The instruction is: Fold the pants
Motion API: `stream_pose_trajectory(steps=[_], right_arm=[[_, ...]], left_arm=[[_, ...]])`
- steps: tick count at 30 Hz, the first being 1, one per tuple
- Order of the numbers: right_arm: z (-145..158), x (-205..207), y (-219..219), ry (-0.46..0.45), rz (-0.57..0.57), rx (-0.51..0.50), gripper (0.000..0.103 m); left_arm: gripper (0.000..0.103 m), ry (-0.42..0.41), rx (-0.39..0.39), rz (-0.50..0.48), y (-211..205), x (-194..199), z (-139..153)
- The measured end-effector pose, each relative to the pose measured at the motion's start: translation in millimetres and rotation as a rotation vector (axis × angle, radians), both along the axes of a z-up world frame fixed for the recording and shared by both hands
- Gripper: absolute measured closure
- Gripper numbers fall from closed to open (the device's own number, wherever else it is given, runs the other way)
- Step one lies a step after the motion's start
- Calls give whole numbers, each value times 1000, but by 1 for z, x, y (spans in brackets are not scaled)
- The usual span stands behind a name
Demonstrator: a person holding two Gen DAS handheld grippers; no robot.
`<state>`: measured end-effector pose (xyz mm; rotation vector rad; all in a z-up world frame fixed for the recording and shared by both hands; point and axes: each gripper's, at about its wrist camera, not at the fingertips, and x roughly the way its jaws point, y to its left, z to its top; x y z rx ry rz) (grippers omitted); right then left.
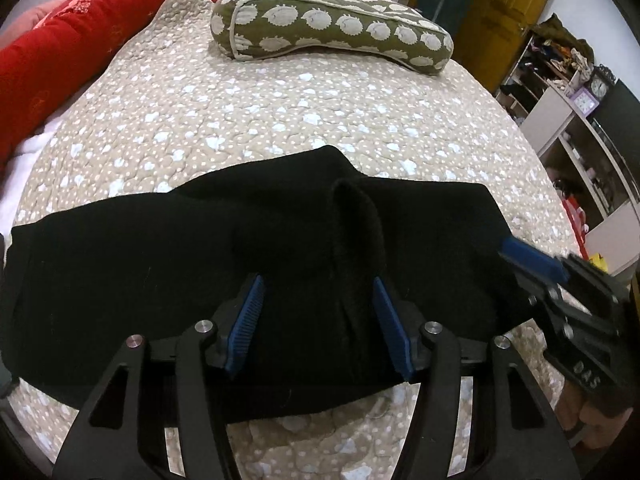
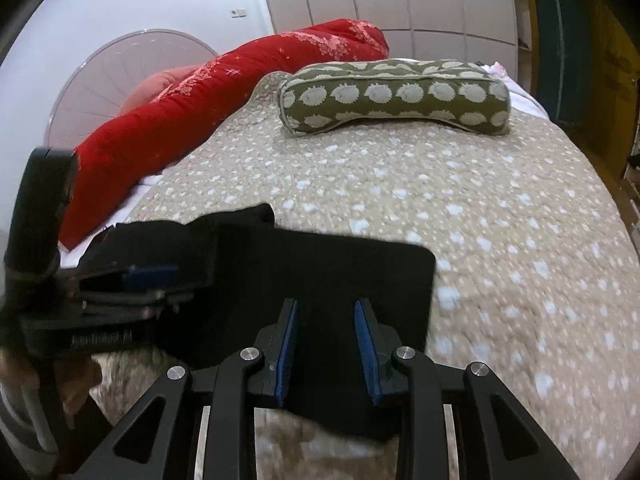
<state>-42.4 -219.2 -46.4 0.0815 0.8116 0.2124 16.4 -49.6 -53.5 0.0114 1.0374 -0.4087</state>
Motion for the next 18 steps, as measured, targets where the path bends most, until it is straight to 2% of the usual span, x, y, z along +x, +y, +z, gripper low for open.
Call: stream_pose_trajectory(steps=[5, 9, 13, 15, 18], right_arm=[[-17, -10, 5, 34, -4, -29, 75], [-3, -11, 9, 25, 17, 18, 75], [10, -8, 16, -14, 13, -19, 75], [12, -3, 14, -30, -15, -30, 75], [4, 8, 1, -16, -128, -75, 75]], left_arm=[[46, -4, 1, 7, -1, -2, -1], [46, -12, 0, 17, -1, -4, -1], [46, -9, -3, 24, -1, -3, -2], [45, -10, -3, 24, -1, -4, -3], [45, -9, -6, 24, 0, -4, -3]])
